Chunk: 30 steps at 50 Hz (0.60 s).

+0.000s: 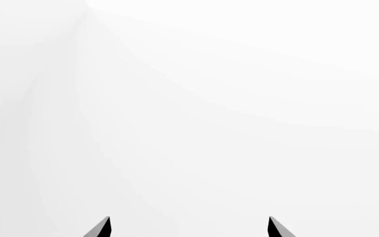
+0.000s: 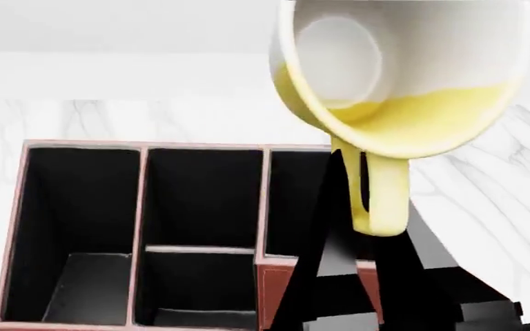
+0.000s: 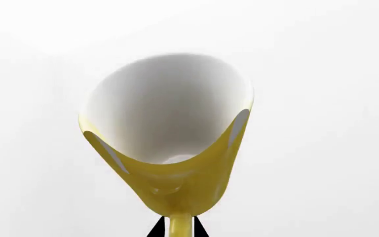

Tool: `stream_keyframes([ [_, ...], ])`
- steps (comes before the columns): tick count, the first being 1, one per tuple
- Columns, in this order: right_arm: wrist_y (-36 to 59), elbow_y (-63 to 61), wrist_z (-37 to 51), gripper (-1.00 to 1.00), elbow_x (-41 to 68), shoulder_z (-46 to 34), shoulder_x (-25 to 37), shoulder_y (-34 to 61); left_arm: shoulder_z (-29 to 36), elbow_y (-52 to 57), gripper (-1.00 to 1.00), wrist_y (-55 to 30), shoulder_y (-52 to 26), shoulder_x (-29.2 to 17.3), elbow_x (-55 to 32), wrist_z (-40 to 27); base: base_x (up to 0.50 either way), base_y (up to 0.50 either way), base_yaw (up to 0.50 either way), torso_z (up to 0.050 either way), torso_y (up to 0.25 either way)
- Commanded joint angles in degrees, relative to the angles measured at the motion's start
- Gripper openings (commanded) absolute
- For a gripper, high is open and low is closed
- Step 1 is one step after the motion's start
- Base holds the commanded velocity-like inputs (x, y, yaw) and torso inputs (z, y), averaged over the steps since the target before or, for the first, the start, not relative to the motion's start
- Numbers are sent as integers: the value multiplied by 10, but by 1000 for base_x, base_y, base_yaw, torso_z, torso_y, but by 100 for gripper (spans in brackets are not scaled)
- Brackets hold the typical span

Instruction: Pick up the yellow and white mug and place it to the right of the caddy.

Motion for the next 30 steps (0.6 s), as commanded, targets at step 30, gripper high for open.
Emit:
stream_keyframes([
  [30,-85,117,-96,-100,75,82,196,-115,4,0,100,-3,0,0,2,1,0,0,0,0,0],
])
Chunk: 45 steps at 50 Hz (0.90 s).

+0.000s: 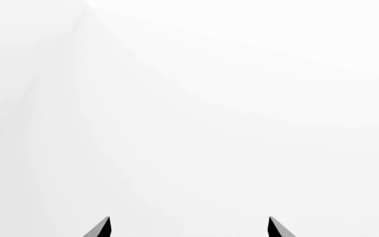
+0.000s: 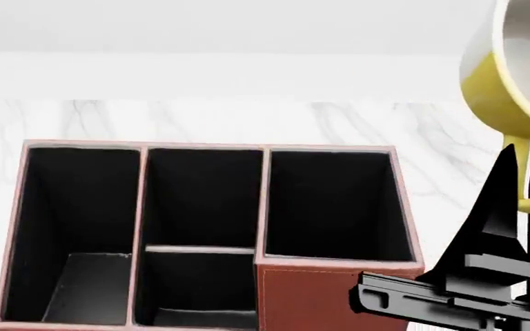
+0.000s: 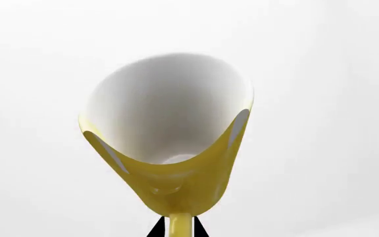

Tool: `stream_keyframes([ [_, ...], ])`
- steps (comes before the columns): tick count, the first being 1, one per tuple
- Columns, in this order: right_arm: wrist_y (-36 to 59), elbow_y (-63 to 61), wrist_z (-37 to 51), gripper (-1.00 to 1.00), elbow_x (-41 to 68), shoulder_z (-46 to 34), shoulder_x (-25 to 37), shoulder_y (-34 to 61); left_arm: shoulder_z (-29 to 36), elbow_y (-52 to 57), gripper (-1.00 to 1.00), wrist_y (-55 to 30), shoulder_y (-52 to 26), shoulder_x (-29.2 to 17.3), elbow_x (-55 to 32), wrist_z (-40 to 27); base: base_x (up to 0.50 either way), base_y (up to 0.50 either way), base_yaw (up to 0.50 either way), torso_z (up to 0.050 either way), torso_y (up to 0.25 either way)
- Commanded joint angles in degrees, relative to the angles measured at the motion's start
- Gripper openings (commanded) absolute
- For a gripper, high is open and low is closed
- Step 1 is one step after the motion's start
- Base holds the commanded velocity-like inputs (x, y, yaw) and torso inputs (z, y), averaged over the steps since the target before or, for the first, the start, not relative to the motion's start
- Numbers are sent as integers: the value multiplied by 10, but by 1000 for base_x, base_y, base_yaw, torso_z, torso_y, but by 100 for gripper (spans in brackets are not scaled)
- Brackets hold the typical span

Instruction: Pick up the yellow and white mug and place it to the right of the caddy.

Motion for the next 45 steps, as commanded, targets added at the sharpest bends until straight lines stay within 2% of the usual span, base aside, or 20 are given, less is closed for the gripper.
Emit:
stream_keyframes([
  [1,-47,48,-39,-100,16,0,31,-27,0,0,100,0,0,0,0,1,0,0,0,0,0],
  [22,-117,168,-97,-100,57,-29,10,-91,6,0,100,0,0,0,7,1,0,0,0,0,0],
  [45,-152,319,-180,-100,133,-54,-62,-153,0,0,100,-1,0,0,0,2,0,0,0,0,0],
])
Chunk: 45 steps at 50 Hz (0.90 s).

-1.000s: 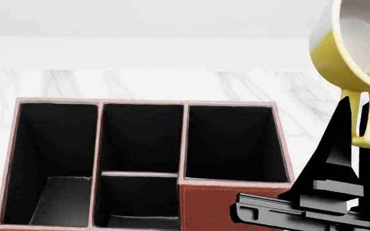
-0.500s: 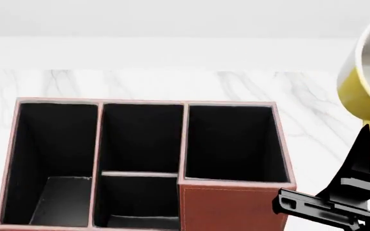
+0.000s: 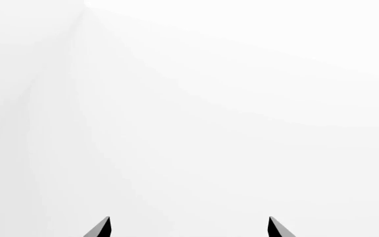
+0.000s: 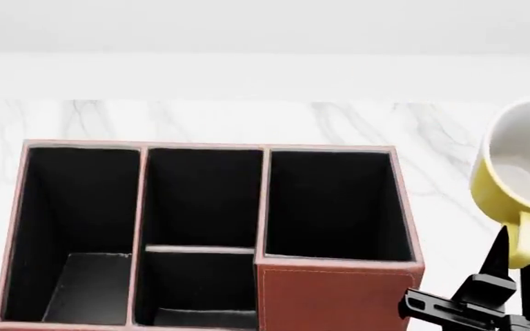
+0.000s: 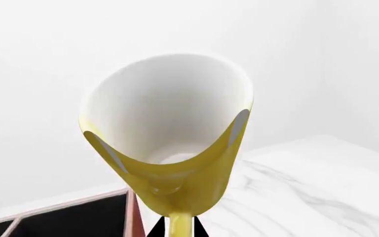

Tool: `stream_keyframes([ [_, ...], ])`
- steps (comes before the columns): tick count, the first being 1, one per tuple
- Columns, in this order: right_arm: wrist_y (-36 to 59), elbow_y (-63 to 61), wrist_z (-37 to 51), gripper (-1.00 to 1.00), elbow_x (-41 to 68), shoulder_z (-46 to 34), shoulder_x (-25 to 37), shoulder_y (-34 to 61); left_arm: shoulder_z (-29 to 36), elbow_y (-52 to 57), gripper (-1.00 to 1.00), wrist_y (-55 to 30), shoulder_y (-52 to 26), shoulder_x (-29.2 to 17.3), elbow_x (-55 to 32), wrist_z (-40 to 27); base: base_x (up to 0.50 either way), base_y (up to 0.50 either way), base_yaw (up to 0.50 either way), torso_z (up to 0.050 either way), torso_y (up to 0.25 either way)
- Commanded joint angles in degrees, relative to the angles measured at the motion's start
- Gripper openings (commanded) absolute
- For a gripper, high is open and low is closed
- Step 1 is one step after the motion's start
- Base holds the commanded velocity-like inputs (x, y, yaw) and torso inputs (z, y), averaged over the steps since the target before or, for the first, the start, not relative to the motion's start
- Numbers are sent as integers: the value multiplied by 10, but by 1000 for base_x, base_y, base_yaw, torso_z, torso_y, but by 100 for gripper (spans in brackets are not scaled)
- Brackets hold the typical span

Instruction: Pick up the yellow and white mug and place it to the right of the caddy.

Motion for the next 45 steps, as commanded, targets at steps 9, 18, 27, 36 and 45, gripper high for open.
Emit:
stream_keyframes([
  [9,-13,86,-59,-100,40,-10,-39,-28,-1,0,100,-1,0,0,-2,-1,0,0,0,0,1],
  [18,-26,130,-80,-100,65,-12,-60,-50,0,0,100,-1,0,0,0,-1,0,0,0,0,0],
  [27,-38,162,-101,-100,86,-13,-75,-69,1,0,100,-1,0,0,1,-1,0,0,0,0,1],
  [36,-42,197,-120,-100,108,-12,-90,-85,4,0,100,0,0,0,4,0,0,0,0,0,0],
  [45,-37,211,-127,-100,120,-10,-97,-89,6,0,100,0,0,0,8,-1,0,0,0,0,1],
])
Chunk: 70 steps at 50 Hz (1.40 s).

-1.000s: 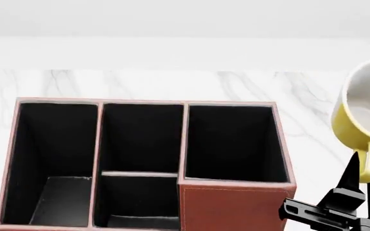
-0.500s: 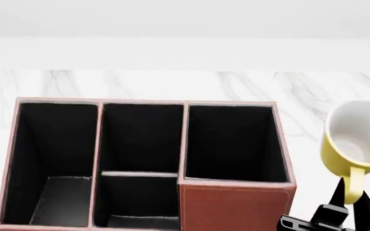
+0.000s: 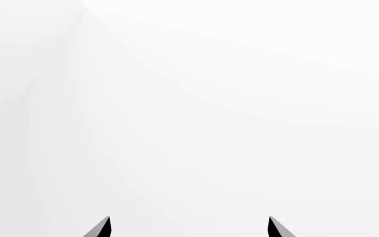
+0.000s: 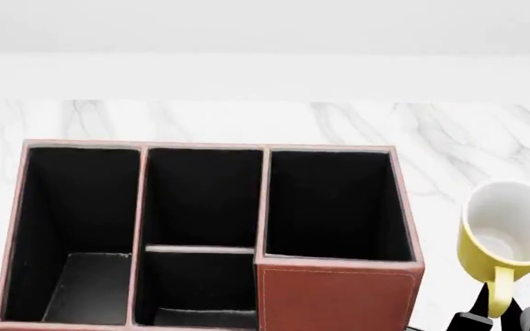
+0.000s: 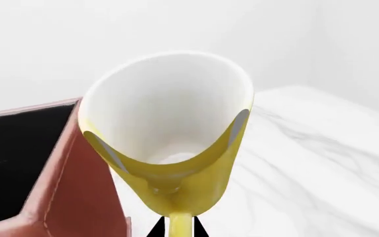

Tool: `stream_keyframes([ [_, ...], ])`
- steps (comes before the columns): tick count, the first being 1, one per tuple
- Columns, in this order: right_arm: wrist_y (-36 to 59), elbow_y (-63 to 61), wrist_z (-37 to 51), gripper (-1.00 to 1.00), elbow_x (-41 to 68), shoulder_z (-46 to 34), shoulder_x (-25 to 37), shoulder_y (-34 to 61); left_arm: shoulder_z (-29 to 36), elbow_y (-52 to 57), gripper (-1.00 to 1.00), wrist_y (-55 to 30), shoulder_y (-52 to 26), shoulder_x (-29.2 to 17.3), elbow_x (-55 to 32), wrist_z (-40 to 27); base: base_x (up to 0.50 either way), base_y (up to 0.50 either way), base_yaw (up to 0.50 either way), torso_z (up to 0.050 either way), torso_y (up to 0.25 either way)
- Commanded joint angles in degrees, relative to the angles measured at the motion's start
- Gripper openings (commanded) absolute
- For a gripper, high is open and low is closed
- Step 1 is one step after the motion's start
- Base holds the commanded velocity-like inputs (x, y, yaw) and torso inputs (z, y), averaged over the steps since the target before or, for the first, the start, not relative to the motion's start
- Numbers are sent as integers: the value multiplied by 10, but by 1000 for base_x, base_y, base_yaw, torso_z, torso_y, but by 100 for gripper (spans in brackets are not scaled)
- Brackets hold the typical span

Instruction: Pick up the yellow and white mug and place it to the right of the caddy.

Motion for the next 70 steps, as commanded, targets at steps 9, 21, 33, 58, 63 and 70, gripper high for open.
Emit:
stream_keyframes([
  [9,10,45,-26,-100,15,9,-27,-7,0,0,100,0,0,0,1,1,0,0,0,0,0],
  [21,4,109,-65,-100,55,16,-66,-29,5,0,100,0,0,0,6,0,0,0,0,0,1],
  [33,6,149,-92,-100,77,22,-91,-42,4,0,100,0,0,0,5,0,0,0,0,0,1],
  [58,7,221,-136,-100,123,38,-128,-74,7,0,100,0,0,0,9,-1,0,0,0,0,0],
  [63,8,231,-141,-100,129,41,-133,-81,7,0,100,0,0,0,9,-1,0,0,0,0,2],
  [70,8,243,-150,-100,135,44,-140,-89,6,0,100,0,0,0,8,0,0,0,0,0,0],
])
